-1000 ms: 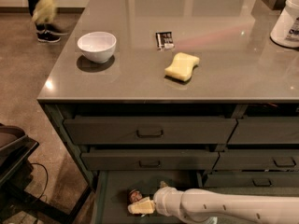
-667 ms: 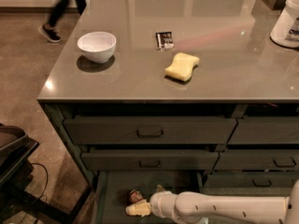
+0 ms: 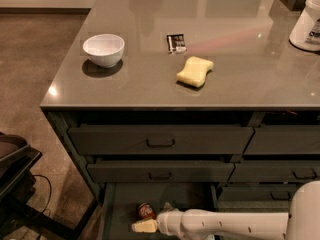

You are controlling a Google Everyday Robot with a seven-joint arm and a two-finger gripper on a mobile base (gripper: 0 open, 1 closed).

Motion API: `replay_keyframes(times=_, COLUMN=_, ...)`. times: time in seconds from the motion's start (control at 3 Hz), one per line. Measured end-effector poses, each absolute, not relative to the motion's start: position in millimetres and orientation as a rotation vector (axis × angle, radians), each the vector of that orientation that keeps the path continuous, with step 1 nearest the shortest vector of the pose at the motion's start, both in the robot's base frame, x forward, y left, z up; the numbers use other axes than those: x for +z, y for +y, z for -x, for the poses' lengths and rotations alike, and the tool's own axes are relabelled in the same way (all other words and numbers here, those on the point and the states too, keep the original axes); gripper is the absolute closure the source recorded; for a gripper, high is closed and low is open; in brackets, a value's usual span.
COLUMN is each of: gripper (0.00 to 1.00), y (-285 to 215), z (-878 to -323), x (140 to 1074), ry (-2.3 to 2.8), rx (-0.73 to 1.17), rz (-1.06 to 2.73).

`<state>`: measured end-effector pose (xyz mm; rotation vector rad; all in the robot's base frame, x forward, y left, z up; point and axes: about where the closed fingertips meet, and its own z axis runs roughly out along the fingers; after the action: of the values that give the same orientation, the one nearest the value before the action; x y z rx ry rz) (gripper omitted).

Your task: Pick coke can from bottom drawer and place on counter

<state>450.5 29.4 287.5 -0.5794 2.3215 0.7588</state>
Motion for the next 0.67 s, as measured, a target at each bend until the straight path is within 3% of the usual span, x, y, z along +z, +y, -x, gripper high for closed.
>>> replay_keyframes(times=0.67, gripper=0.0, y=29, z=-482, x=236, ry=2.355, rx=0.734, rz=0.6)
